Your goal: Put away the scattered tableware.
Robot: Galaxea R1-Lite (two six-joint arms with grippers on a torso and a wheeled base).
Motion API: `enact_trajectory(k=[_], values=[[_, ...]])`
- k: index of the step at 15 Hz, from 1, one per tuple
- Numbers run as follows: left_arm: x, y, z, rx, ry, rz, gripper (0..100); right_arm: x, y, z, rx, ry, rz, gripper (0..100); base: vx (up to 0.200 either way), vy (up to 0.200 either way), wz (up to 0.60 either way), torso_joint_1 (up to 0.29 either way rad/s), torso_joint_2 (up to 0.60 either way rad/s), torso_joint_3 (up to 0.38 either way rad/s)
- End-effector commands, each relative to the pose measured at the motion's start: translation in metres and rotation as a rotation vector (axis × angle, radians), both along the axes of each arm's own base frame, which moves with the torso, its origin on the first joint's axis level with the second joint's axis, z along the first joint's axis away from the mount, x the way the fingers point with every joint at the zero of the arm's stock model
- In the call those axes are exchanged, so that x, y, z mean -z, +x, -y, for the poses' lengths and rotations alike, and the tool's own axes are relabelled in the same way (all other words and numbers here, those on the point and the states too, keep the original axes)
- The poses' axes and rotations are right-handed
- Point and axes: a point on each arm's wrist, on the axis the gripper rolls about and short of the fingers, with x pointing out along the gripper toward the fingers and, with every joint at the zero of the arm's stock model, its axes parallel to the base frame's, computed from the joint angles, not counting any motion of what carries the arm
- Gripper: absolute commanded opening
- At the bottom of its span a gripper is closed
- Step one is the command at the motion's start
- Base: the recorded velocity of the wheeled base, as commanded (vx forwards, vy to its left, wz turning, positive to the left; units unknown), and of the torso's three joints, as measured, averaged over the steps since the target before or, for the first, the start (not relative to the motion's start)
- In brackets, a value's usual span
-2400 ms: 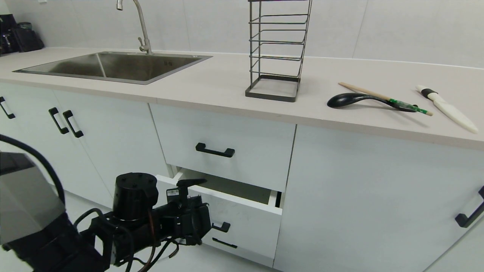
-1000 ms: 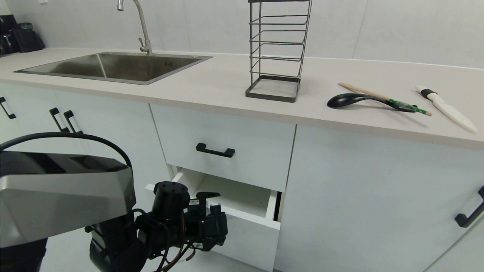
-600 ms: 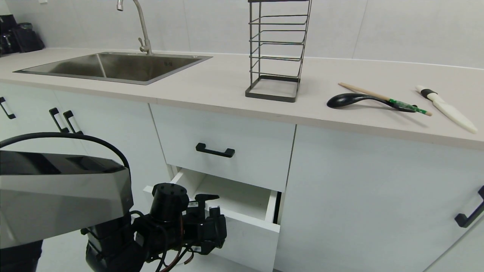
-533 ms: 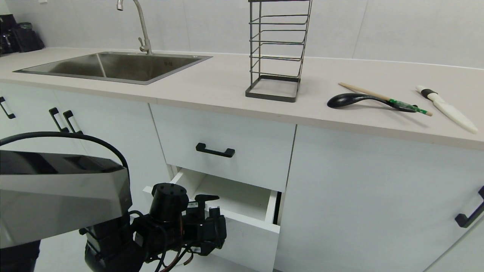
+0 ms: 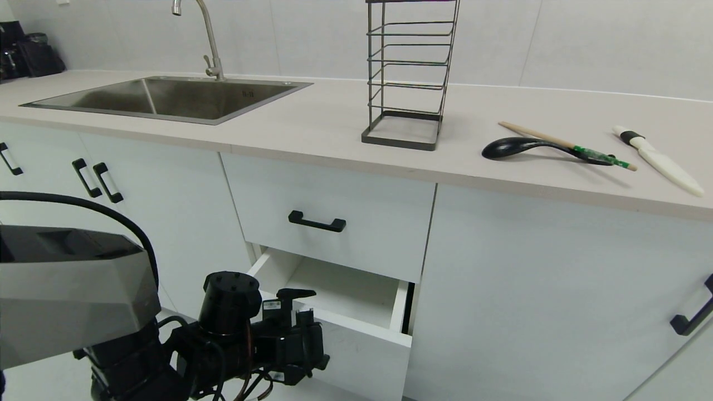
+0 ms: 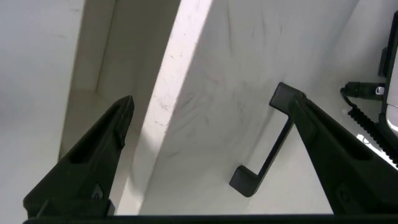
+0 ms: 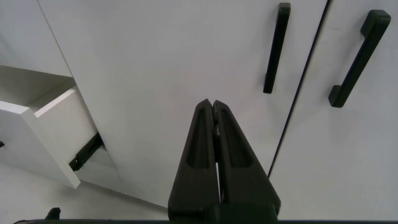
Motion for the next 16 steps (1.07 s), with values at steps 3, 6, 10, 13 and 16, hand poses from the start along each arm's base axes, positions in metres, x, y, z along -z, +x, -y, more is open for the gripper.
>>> enact_trajectory(k=[3, 6, 10, 13, 16], values=[[0.001, -0.001, 0.0, 0.0, 0.002, -0.002, 100, 0.0, 0.0, 0.0, -0.001, 0.0, -0.002, 0, 0.0, 0.0, 0.0, 0.0, 0.0, 0.0], [-0.001, -0.016, -0.007, 0.008, 0.016, -0.026, 100, 0.0, 0.0, 0.0, -0.001, 0.0, -0.002, 0, 0.0, 0.0, 0.0, 0.0, 0.0, 0.0], [-0.011, -0.041, -0.019, 0.018, 0.023, -0.034, 100, 0.0, 0.0, 0.0, -0.002, 0.0, -0.002, 0, 0.0, 0.0, 0.0, 0.0, 0.0, 0.0], [-0.018, -0.059, -0.026, 0.032, 0.025, -0.036, 100, 0.0, 0.0, 0.0, -0.002, 0.0, -0.002, 0, 0.0, 0.0, 0.0, 0.0, 0.0, 0.0], [-0.022, -0.066, -0.031, 0.032, 0.022, -0.031, 100, 0.0, 0.0, 0.0, -0.002, 0.0, -0.002, 0, 0.0, 0.0, 0.0, 0.0, 0.0, 0.0]])
